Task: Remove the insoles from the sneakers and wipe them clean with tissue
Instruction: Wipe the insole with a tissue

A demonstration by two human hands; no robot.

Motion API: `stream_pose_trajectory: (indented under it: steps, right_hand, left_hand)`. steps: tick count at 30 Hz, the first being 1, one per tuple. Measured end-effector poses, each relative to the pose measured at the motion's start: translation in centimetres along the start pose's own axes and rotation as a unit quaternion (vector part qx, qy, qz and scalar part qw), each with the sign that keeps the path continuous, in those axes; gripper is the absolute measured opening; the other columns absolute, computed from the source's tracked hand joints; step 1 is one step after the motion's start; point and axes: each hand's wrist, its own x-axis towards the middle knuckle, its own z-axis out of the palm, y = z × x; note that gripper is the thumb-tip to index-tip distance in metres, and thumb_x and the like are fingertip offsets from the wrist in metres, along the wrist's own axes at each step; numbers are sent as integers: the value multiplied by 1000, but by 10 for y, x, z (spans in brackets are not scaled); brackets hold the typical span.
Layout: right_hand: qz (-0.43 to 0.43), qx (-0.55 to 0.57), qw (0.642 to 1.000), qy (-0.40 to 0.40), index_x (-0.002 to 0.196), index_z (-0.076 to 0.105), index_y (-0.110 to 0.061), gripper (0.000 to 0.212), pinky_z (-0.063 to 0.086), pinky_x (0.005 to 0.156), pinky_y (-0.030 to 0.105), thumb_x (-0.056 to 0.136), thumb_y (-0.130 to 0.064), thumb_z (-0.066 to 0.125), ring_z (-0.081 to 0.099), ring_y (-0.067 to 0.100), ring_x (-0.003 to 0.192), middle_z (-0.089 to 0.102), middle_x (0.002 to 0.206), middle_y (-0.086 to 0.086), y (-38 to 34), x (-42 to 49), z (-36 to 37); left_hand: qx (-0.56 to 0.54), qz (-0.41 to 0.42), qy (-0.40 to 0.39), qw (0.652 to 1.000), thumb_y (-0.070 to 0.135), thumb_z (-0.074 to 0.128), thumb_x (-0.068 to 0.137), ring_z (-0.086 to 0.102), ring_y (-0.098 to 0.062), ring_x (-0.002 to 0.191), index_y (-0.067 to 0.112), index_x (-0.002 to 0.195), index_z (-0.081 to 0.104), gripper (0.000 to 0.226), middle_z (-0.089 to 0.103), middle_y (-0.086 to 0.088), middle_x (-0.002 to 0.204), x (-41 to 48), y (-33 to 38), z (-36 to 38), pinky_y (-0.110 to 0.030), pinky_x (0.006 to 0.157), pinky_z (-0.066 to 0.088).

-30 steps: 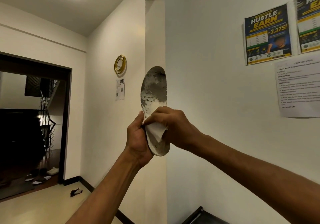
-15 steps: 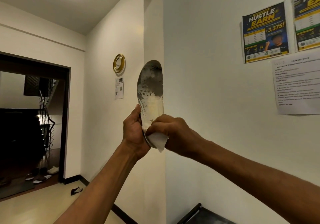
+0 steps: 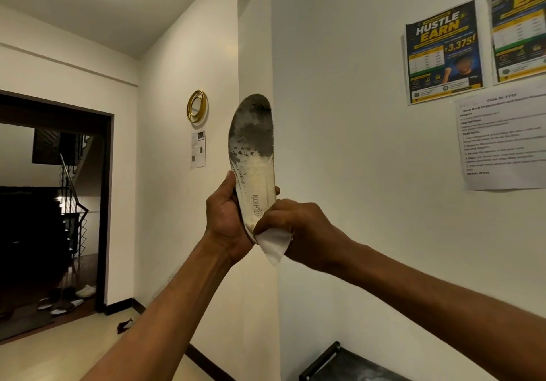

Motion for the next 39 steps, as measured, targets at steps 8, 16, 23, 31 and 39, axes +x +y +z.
stream_pose_trajectory:
  steps: [8, 16, 23, 31, 39]
  right_hand:
    - [35, -11, 999, 6, 99, 74, -9, 28, 59, 87, 34, 74, -13, 87, 67, 26, 102, 71, 109, 11, -2, -8, -7]
    - [62, -34, 997, 17, 100, 74, -15, 28, 55, 83, 22, 74, -14, 87, 67, 22, 101, 69, 109, 6, 3, -15, -10]
    - [22, -64, 998, -5, 102, 73, -13, 29, 51, 83, 16, 76, -13, 85, 65, 27, 103, 67, 111, 11, 4, -14, -13]
    - [12, -131, 991, -14, 106, 71, -12, 29, 47, 80, 12, 80, -21, 80, 61, 24, 99, 66, 114, 13, 12, -8, -25]
    - [22, -200, 979, 33, 118, 65, -3, 43, 59, 70, 35, 79, -12, 82, 63, 28, 94, 66, 109, 15, 16, 4, -28]
  left_hand:
    - [-23, 7, -14, 1000, 60, 31, 101, 66, -31, 88, 16, 127, 64, 62, 69, -17, 97, -1, 1, 5, -42, 83, 54]
    - [-42, 5, -8, 999, 60, 33, 100, 62, -33, 85, 14, 118, 70, 62, 67, -20, 96, 1, 0, 10, -44, 85, 50]
    - [-33, 0, 2, 999, 60, 32, 101, 63, -35, 87, 14, 127, 65, 63, 68, -21, 98, 4, -3, 8, -45, 85, 51]
    - [-61, 0, 14, 998, 60, 32, 102, 64, -35, 98, 17, 124, 69, 60, 70, -19, 103, 4, -9, 10, -49, 94, 50]
    - [-83, -11, 8, 996, 54, 34, 104, 62, -38, 116, 16, 139, 58, 57, 66, -20, 129, 3, -16, 15, -56, 107, 46]
